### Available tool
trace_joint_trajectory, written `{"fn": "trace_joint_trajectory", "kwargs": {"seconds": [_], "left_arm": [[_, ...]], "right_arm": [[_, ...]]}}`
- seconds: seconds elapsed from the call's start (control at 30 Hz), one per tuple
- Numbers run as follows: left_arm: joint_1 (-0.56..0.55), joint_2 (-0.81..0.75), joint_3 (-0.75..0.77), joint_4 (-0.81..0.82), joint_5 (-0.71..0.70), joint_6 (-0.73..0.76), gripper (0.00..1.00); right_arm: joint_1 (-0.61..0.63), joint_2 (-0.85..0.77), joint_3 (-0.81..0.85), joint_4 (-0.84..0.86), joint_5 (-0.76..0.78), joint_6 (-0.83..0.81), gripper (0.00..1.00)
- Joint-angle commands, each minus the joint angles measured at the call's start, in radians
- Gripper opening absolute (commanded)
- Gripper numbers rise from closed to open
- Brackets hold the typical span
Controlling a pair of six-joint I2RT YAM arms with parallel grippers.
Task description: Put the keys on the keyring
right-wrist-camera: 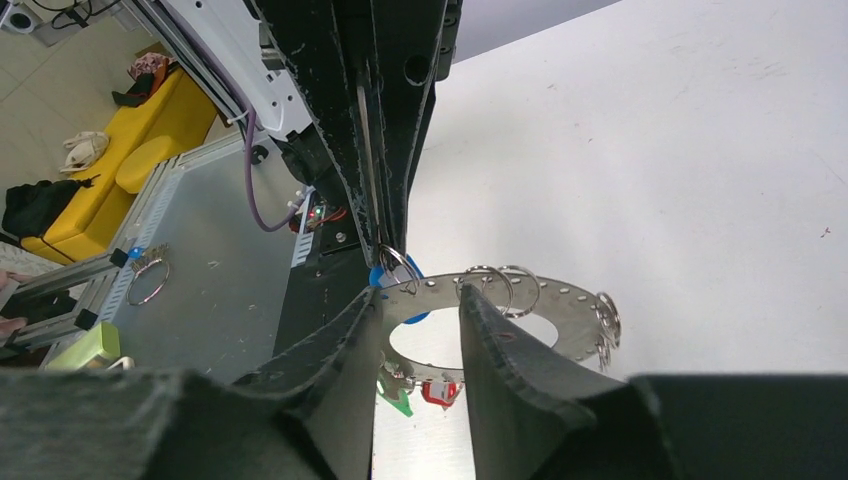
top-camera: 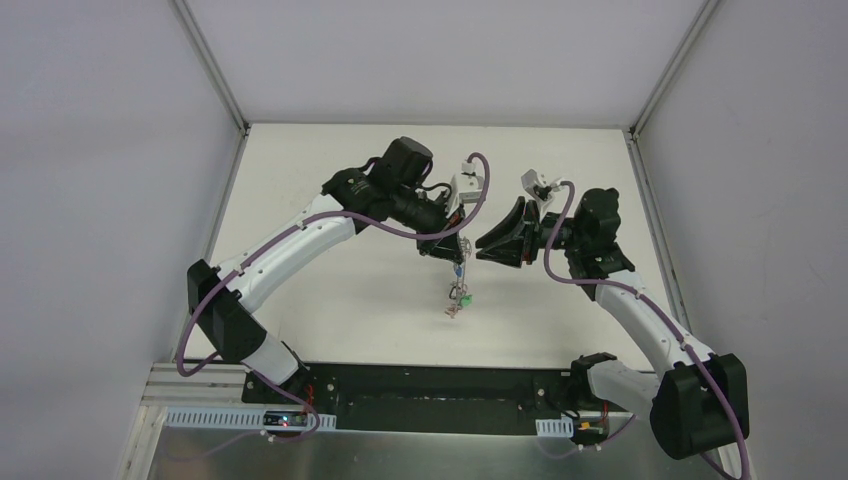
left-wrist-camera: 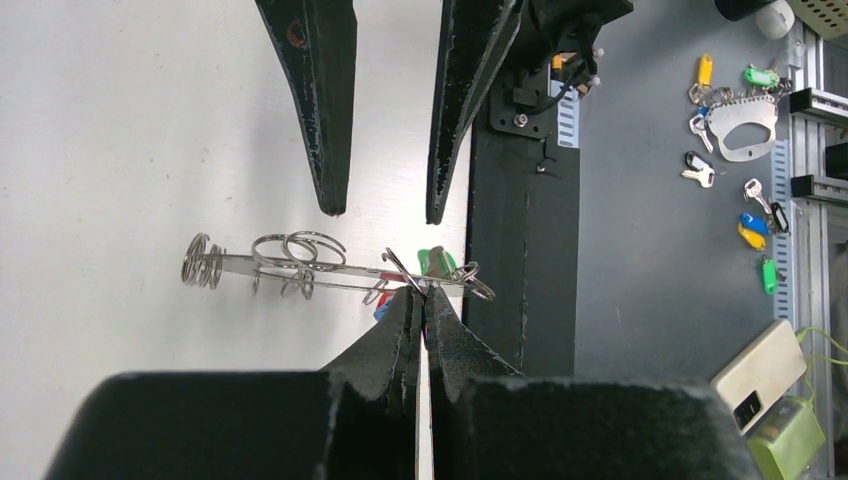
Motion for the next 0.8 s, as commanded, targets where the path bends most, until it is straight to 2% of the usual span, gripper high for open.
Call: {"fn": "trace_joint_trajectory", "kwargs": {"seconds": [0.0,0.37,0.77], "left_arm": [[-0.012,-0.023,0.048,-0.018,0.010,0.030,0.00],[-0.030,-0.006,0.059,-0.060,0.067,0.074,0.00],[-0.047,0.024,0.086,-0.094,0.086,0.081,0.00]], "right_arm": [[-0.003,-0.029,0.035,0.019,-0.033,-0.012,0.40],[0.023,-0.026,0.035,0.021,-0.054,-0.029,0.47],[0.065,-0.038,0.079,-0.103,-0.099,-0.136,0.43]]}}
